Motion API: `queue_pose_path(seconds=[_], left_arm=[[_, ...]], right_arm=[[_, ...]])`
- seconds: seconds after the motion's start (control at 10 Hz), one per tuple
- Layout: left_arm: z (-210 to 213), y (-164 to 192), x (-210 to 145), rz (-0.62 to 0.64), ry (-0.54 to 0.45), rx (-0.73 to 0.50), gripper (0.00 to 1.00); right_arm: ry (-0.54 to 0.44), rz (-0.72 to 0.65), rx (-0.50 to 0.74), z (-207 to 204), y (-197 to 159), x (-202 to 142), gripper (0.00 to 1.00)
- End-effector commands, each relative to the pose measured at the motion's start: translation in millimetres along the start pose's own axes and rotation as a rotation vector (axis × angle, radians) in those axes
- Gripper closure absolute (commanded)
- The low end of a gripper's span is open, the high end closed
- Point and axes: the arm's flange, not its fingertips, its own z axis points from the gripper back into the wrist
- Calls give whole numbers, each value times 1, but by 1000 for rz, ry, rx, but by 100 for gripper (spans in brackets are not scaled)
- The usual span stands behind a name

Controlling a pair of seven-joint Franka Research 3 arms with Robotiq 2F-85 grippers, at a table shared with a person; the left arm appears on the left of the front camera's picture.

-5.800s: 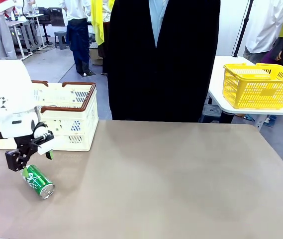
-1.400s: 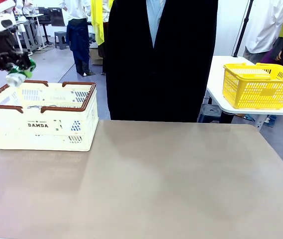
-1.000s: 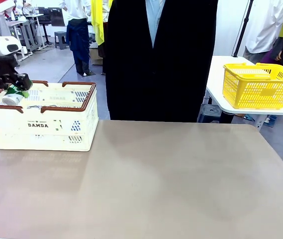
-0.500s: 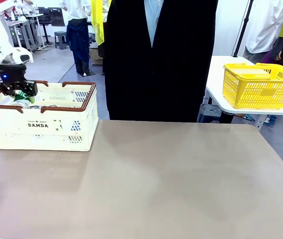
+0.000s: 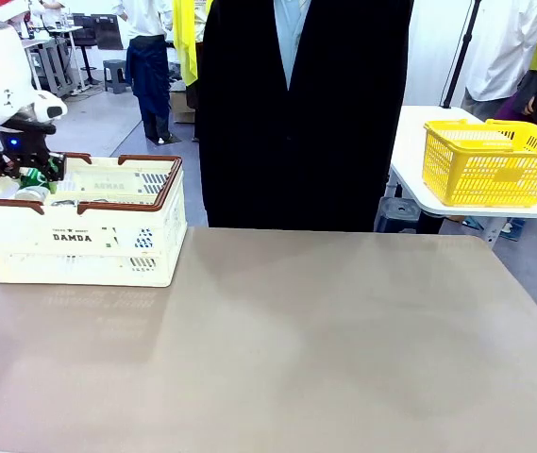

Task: Place the drinks into the Shopping basket.
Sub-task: Pick up one drink and place it into the Shopping basket.

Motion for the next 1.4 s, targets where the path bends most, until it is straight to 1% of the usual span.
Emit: queue_pose_path(seconds=[0.0,0.3,0.4,0.5,0.7,1.0,1.1,1.2,1.3], left_arm=[[-2,-7,10,-13,22,61,100],[-8,-8,11,-46,30,86,100],[-9,-8,11,-47,35,78,48],[-9,-8,11,-52,38,73,0],[-5,-7,7,-77,36,53,0],[21,0,-4,-131,-6,-21,0],[34,3,-11,-169,-10,-72,0],[53,9,-21,-216,-7,-165,0],[74,19,-30,-288,21,-290,0]], right_arm=[[12,-12,-8,2,3,-3,0],[12,-12,-8,2,3,-3,0],[12,-12,-8,2,3,-3,0],[12,-12,-8,2,3,-3,0],[12,-12,-8,2,3,-3,0],[12,-12,-8,2,3,-3,0],[12,-12,-8,2,3,-3,0],[12,-12,-8,2,3,-3,0],[12,-12,-8,2,3,-3,0]])
